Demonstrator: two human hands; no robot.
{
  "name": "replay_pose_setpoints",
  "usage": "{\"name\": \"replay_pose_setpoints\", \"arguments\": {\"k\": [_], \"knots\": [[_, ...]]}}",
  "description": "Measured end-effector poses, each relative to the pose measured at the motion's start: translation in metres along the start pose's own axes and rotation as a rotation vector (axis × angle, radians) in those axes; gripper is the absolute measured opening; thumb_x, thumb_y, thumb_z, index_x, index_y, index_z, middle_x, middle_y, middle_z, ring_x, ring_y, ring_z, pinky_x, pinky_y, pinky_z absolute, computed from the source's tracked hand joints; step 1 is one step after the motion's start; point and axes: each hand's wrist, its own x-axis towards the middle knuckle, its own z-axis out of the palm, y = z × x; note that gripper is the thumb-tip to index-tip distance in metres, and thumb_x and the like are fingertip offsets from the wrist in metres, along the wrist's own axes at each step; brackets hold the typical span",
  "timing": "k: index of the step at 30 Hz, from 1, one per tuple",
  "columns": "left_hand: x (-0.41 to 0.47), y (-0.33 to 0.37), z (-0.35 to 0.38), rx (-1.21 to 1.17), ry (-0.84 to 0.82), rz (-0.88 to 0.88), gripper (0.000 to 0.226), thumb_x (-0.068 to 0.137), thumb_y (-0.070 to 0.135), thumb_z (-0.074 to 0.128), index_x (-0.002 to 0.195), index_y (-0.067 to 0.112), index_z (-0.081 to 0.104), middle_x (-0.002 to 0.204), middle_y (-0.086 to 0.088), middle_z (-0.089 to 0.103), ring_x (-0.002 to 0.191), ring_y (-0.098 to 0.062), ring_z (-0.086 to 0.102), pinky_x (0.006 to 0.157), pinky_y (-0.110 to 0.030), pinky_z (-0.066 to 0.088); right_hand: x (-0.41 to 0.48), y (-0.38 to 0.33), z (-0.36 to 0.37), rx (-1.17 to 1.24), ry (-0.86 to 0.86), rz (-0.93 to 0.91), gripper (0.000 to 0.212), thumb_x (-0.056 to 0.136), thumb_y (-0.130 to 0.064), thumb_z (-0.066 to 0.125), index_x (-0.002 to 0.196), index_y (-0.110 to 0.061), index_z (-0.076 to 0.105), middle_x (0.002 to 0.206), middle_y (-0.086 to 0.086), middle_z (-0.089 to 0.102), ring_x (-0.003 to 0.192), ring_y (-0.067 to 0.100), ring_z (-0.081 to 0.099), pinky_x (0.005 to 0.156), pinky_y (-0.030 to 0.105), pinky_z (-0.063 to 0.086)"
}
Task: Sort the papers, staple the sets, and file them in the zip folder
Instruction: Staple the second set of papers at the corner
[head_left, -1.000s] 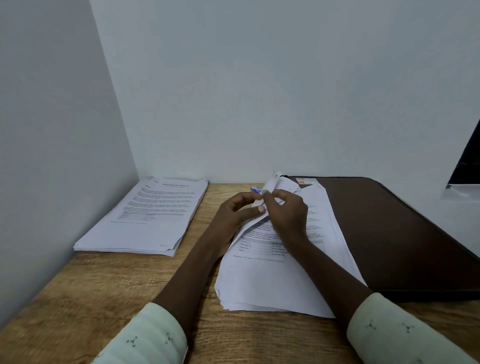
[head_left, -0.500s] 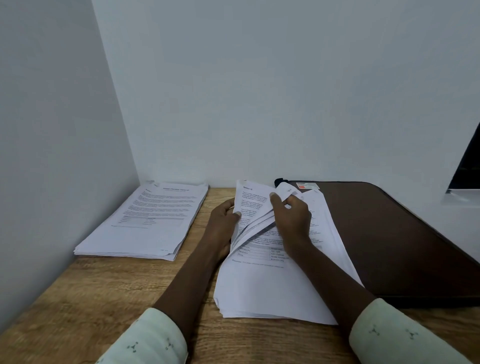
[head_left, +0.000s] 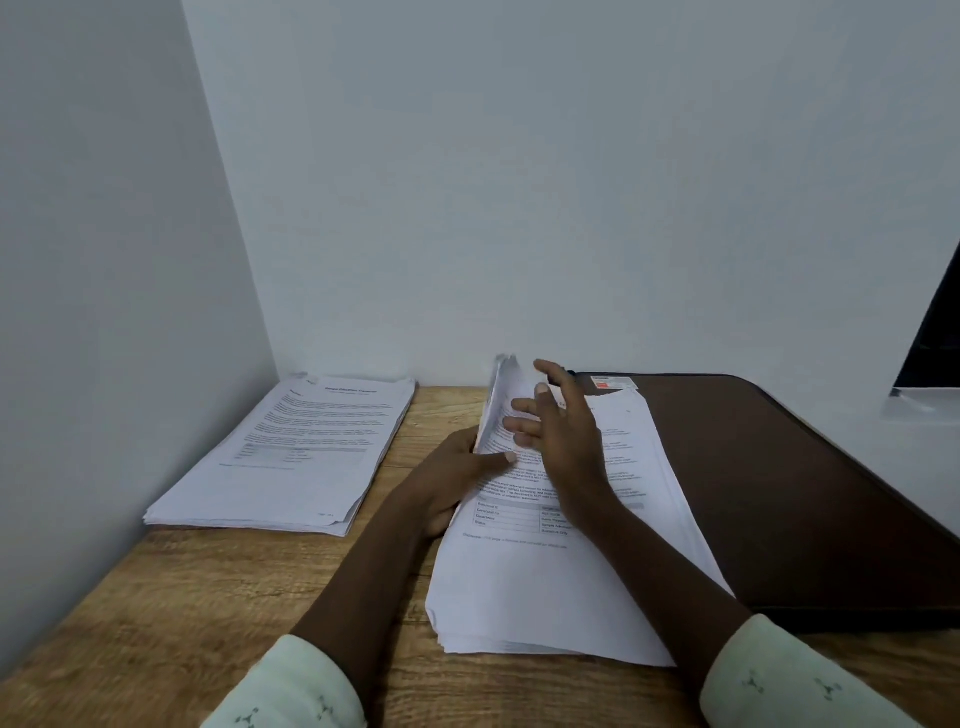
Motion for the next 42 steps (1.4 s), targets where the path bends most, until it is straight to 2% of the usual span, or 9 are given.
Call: {"name": "replay_pose_setpoints", "arguments": {"k": [2,6,10,13,17,23,32,37,42], "knots": [[0.002,-0.004,-0.005,-0.016,0.085,-0.009,0.027,0.094,0.002,0.061,0.121,0.006,0.059,0.109,-0.012,0.074,0.096,-0.032,0.073,0.083,-0.047,0.059,0.003,-0.004,-0.008,-0.081,0.134,-0.039,0.03,0.097,-0.022,0.056,0.125,-0.034,0.054,0.101,-0.004,0.071,0.093,0.014,0.07,0.082,0.032,0.056],[-0.003,0.01,-0.015,-0.157,0.059,0.152,0.029,0.092,-0.007,0.057,0.119,0.002,0.061,0.117,-0.02,0.07,0.097,-0.035,0.071,0.08,-0.046,0.061,0.013,-0.034,-0.048,-0.14,0.375,-0.113,0.061,0.086,-0.025,0.073,0.14,-0.021,0.043,0.137,-0.002,0.054,0.128,0.012,0.048,0.1,0.021,0.037],[-0.014,0.034,-0.03,-0.253,0.049,0.36,0.04,0.094,-0.006,0.051,0.134,-0.003,0.053,0.127,-0.025,0.063,0.109,-0.039,0.066,0.087,-0.046,0.058,0.016,-0.055,-0.075,-0.045,0.189,-0.021,0.094,0.071,-0.045,0.084,0.147,-0.021,0.035,0.149,-0.007,0.04,0.132,0.006,0.04,0.109,0.031,0.036],[-0.027,0.06,-0.027,-0.198,0.092,0.471,0.042,0.091,-0.002,0.055,0.133,-0.002,0.053,0.126,-0.021,0.065,0.108,-0.037,0.067,0.085,-0.043,0.058,0.013,-0.066,-0.076,0.152,-0.188,0.109,0.05,0.083,-0.026,0.075,0.128,-0.01,0.06,0.126,0.008,0.067,0.109,0.02,0.067,0.097,0.042,0.052],[-0.055,0.105,-0.012,0.052,0.287,0.628,0.029,0.086,0.005,0.07,0.114,0.009,0.066,0.109,-0.01,0.074,0.096,-0.028,0.072,0.083,-0.041,0.058,0.016,-0.077,-0.059,0.184,-0.093,-0.034,0.017,0.094,-0.016,0.064,0.11,-0.017,0.069,0.105,0.0,0.075,0.098,0.02,0.071,0.095,0.046,0.054],[-0.08,0.142,-0.002,0.094,0.467,0.854,0.023,0.085,0.012,0.068,0.107,0.017,0.065,0.105,-0.008,0.071,0.099,-0.026,0.07,0.085,-0.047,0.059,0.008,-0.128,-0.038,0.122,-0.071,-0.354,0.02,0.097,-0.015,0.059,0.099,-0.034,0.067,0.099,-0.011,0.073,0.097,0.011,0.07,0.085,0.03,0.057],[-0.071,0.104,-0.011,0.079,0.505,0.781,0.045,0.084,0.016,0.073,0.126,0.012,0.058,0.116,-0.007,0.07,0.104,-0.022,0.068,0.082,-0.035,0.059,-0.009,-0.096,-0.044,0.156,-0.126,-0.149,0.022,0.085,-0.016,0.074,0.107,-0.016,0.071,0.104,0.0,0.075,0.097,0.018,0.072,0.092,0.043,0.056],[-0.06,0.083,-0.011,0.098,0.518,0.64,0.016,0.089,0.012,0.07,0.103,0.019,0.069,0.099,0.003,0.075,0.09,-0.014,0.072,0.074,-0.027,0.056,-0.006,-0.098,-0.044,0.087,-0.151,-0.135,0.024,0.086,-0.023,0.074,0.11,-0.016,0.072,0.105,0.0,0.075,0.098,0.017,0.072,0.095,0.044,0.055],[-0.067,0.113,-0.006,0.107,0.508,0.727,0.014,0.09,0.014,0.069,0.097,0.025,0.068,0.094,0.007,0.075,0.084,-0.008,0.073,0.069,-0.021,0.058,0.0,-0.119,-0.045,0.161,-0.124,-0.228,0.018,0.088,-0.02,0.073,0.106,-0.019,0.071,0.105,-0.001,0.075,0.099,0.016,0.071,0.09,0.034,0.056]]}}
